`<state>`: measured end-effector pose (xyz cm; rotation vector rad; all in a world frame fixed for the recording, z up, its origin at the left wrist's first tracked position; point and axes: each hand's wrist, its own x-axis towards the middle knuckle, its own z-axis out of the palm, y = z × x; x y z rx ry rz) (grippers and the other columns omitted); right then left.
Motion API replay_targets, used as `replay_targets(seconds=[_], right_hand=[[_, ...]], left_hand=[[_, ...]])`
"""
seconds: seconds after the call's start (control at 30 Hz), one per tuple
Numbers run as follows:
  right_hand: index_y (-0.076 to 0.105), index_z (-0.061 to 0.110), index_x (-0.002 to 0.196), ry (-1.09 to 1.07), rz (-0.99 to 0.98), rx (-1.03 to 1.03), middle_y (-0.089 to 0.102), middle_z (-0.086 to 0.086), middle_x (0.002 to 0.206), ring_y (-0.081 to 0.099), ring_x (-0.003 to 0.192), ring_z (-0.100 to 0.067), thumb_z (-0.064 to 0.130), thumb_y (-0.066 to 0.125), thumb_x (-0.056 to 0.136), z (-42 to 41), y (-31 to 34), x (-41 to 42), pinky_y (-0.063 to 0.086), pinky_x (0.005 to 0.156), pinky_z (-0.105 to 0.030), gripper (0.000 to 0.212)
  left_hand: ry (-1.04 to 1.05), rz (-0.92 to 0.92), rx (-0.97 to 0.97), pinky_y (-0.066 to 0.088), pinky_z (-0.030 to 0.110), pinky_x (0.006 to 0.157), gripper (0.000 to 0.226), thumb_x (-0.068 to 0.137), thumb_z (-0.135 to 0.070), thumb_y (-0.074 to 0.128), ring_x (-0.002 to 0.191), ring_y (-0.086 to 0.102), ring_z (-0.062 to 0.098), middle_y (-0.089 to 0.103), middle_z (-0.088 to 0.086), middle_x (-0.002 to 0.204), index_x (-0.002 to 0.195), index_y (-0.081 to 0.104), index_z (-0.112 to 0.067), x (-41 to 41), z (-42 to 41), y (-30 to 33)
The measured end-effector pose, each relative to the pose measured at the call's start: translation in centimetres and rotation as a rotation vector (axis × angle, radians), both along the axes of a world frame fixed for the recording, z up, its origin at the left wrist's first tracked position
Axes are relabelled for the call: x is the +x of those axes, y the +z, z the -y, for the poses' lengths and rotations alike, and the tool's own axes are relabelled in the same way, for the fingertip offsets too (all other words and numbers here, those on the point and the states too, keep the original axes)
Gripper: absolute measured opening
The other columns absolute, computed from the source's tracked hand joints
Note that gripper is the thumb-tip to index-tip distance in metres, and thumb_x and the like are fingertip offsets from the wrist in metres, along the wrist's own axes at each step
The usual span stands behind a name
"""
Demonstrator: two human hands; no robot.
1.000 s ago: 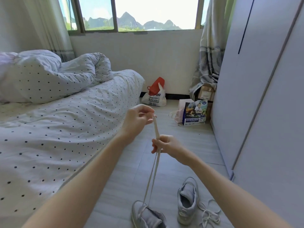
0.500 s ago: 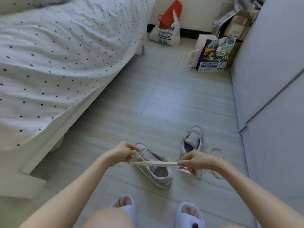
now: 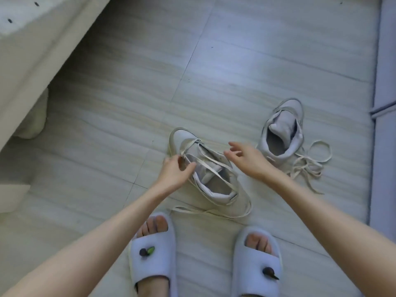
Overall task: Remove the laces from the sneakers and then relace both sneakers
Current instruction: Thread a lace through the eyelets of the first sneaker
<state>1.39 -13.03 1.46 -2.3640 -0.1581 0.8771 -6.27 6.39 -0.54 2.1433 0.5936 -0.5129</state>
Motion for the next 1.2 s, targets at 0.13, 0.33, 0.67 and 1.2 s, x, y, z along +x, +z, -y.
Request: replay_targets(seconds=[0.13,0.33,0.67,1.2], right_hand=[[0.058,0.016,0.119,0.069,-0.078,0.091,0.065,-0.004,0.110,0.056,0.102,-0.022,0.022,0.042,0.098,-0.9,-1.8,-2.3,0.040,0.087,-0.032,0.027],[0.054,0.017,0.122,-0.178,-0.251,0.234,0.062,-0.003,0.113,0.060,0.093,-0.013,0.017,0.057,0.091,1.0,-2.9,-8.7,0.046,0.082,-0.027,0.031],[0.058,0.025,0.074,-0.325,-0.166,0.188,0.064,0.002,0.077,0.062,0.080,-0.020,0.029,0.059,0.088,2.0,-3.3,-11.3,0.051,0.081,-0.046,0.015],[0.065,0.014,0.107,0.028,0.211,-0.030,0.046,-0.002,0.095,0.046,0.100,-0.022,0.026,0.065,0.084,-1.9,-3.1,-12.4,0.039,0.079,-0.031,0.026]], left_hand=[[0.032,-0.041,-0.030,0.039,0.032,0.102,0.040,0.091,-0.026,0.054,0.111,0.052,0.027,0.043,0.016,0.125,0.127,0.052,-0.010,-0.2,0.9,-0.6],[-0.051,-0.017,-0.062,0.034,0.020,0.095,0.047,0.090,-0.016,0.054,0.115,0.050,0.021,0.044,0.006,0.117,0.137,0.045,-0.012,-3.5,1.6,0.1],[-0.001,0.051,0.014,0.040,0.019,0.069,0.003,0.086,-0.021,0.062,0.075,0.060,0.014,0.066,-0.004,0.083,0.087,0.063,-0.019,-6.4,2.8,-1.1],[-0.373,0.157,0.167,0.041,0.038,0.081,0.017,0.093,-0.013,0.050,0.090,0.056,0.030,0.060,0.016,0.096,0.094,0.060,0.000,-3.9,2.8,-1.8]])
